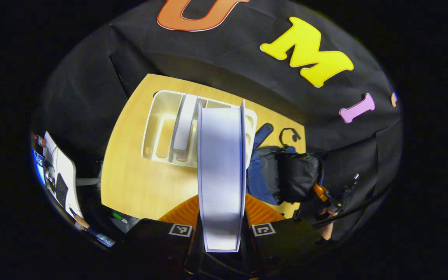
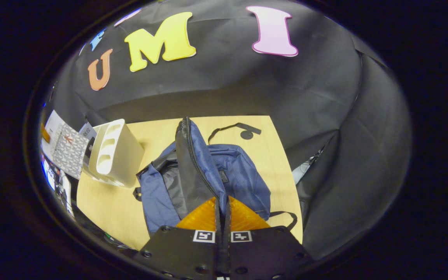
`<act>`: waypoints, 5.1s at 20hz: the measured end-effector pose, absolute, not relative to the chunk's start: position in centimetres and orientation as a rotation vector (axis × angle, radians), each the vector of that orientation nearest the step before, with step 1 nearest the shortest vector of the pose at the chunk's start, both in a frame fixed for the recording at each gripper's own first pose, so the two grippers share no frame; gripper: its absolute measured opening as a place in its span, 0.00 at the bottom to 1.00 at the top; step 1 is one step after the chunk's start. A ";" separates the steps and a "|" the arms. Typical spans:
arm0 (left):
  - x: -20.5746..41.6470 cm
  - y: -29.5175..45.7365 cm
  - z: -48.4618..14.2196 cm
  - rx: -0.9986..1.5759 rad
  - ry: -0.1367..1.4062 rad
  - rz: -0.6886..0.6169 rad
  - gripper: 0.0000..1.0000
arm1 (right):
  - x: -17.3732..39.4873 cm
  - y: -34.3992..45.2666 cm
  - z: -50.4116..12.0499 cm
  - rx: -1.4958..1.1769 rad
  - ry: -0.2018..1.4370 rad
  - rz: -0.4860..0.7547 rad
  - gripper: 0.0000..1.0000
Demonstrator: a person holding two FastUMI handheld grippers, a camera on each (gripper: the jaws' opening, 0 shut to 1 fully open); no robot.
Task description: Open the schoolbag, grab two books from the bookshelf and put them into the schoolbag.
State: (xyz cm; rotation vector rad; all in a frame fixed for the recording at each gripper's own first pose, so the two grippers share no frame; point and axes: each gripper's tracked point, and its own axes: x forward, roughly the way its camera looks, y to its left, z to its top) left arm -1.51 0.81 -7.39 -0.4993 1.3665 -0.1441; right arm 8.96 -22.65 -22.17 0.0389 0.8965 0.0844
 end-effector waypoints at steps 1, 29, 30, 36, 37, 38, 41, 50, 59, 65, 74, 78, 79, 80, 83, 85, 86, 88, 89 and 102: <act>-1.4 -0.1 -7.2 -0.517 1.347 -0.166 0.41 | 8.9 -22.6 -22.2 0.043 0.896 0.083 0.00; -3.6 -35.1 -28.4 -0.988 1.263 -0.516 0.41 | 9.0 -24.1 -20.9 0.051 0.859 0.085 0.00; -3.5 -35.7 -28.7 -0.992 1.256 -0.528 0.41 | 9.1 -24.1 -20.8 0.049 0.859 0.084 0.00; -2.2 -38.6 -30.7 -1.065 1.237 -0.571 0.38 | 9.9 -24.3 -20.2 0.037 0.845 0.077 0.00; -2.2 -38.9 -31.1 -1.093 1.241 -0.564 0.41 | 9.9 -24.2 -20.1 0.035 0.844 0.077 0.00; -2.0 -39.0 -31.5 -1.123 1.241 -0.555 0.41 | 10.1 -24.1 -20.0 0.033 0.842 0.077 0.00; -2.0 -39.7 -32.5 -1.177 1.242 -0.564 0.41 | 10.3 -23.8 -20.1 0.025 0.842 0.080 0.00; -2.2 -40.3 -34.2 -1.128 1.282 -0.559 0.48 | 10.6 -23.6 -20.2 0.038 0.843 0.072 0.00; -3.5 -34.9 -37.6 -0.702 1.468 -0.340 0.80 | 10.5 -22.8 -21.3 0.043 0.865 0.083 0.00; -2.5 -29.6 -33.7 -0.358 1.387 -0.332 0.80 | 10.5 -22.2 -21.4 0.036 0.860 0.082 0.00; -0.6 -20.1 -24.1 -0.122 1.142 -0.284 0.80 | 9.6 -20.5 -20.9 0.011 0.850 0.081 0.00; 1.5 -13.5 -18.9 -0.085 1.006 -0.209 0.79 | 9.0 -19.4 -20.6 -0.011 0.839 0.077 0.00; 2.0 -11.1 -17.4 -0.074 0.968 -0.183 0.79 | 8.9 -19.1 -20.5 -0.011 0.838 0.077 0.00; 2.5 -8.9 -16.3 -0.065 0.938 -0.149 0.79 | 8.8 -18.8 -20.4 -0.013 0.836 0.075 0.00; 3.0 -2.5 -13.9 -0.072 0.916 -0.068 0.81 | 8.3 -18.3 -20.3 -0.024 0.830 0.065 0.00; 2.9 0.8 -13.5 -0.065 0.934 -0.034 0.81 | 8.1 -18.0 -20.3 -0.023 0.829 0.058 0.00; 3.0 2.1 -13.3 -0.052 0.936 -0.028 0.81 | 8.0 -17.9 -20.2 -0.026 0.828 0.055 0.00; 3.6 4.3 -12.6 -0.039 0.929 -0.016 0.81 | 7.8 -17.6 -20.0 -0.033 0.826 0.050 0.00; 3.8 5.4 -12.3 -0.047 0.934 -0.012 0.81 | 7.7 -17.4 -20.1 -0.032 0.826 0.046 0.00; 9.5 9.2 -16.6 -0.115 1.142 -0.113 0.81 | 7.2 -17.5 -20.1 -0.030 0.836 -0.022 0.00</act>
